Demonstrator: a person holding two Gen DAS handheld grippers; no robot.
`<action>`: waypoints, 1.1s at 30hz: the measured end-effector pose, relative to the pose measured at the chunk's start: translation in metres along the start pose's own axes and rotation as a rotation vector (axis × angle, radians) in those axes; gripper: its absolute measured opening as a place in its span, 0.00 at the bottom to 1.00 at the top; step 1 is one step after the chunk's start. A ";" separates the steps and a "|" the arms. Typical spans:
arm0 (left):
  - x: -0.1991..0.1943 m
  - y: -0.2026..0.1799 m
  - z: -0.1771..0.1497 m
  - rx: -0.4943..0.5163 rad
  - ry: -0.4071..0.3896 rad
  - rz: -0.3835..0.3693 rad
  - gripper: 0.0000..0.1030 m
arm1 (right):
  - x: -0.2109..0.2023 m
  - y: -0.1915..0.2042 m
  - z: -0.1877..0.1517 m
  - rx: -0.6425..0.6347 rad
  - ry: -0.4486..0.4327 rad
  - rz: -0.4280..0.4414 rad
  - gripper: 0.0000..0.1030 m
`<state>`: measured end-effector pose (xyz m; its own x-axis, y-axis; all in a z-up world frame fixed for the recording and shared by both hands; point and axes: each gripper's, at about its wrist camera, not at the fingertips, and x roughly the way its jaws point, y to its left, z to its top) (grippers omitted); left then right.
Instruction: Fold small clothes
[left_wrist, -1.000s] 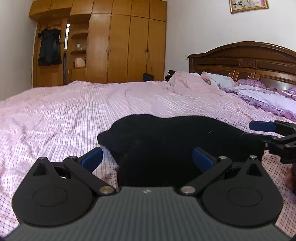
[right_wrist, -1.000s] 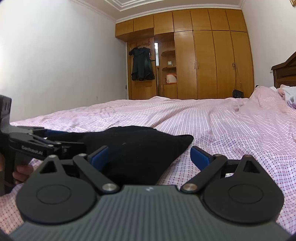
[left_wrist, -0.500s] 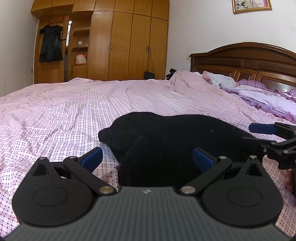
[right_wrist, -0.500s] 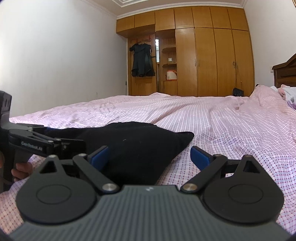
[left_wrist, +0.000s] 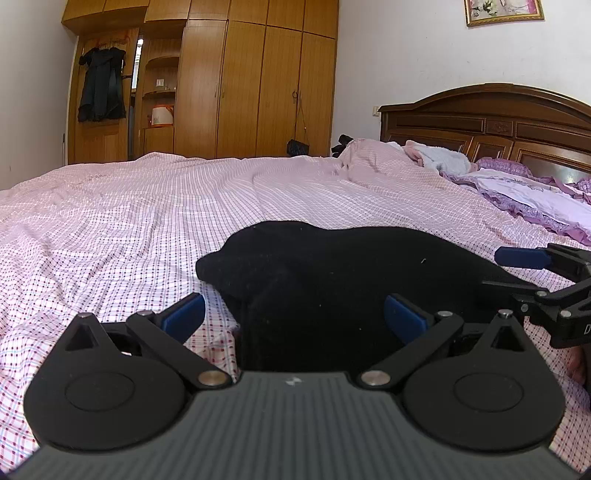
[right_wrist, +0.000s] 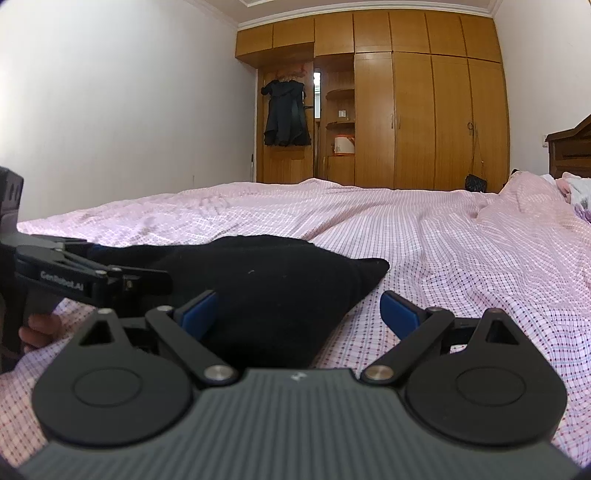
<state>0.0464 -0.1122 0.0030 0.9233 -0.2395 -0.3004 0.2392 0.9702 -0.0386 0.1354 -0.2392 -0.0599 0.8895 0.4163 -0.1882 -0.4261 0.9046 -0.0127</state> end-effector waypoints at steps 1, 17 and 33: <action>0.000 0.000 0.000 0.000 -0.001 0.000 1.00 | 0.000 0.001 0.000 -0.004 0.002 0.000 0.93; -0.001 0.000 0.000 -0.003 0.001 -0.001 1.00 | 0.000 0.004 0.001 -0.024 0.009 0.001 0.93; 0.001 0.001 -0.003 -0.007 0.005 -0.002 1.00 | 0.000 0.004 0.001 -0.025 0.009 0.000 0.93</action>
<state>0.0463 -0.1117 0.0001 0.9211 -0.2413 -0.3054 0.2390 0.9700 -0.0457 0.1335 -0.2357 -0.0593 0.8880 0.4156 -0.1971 -0.4303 0.9020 -0.0367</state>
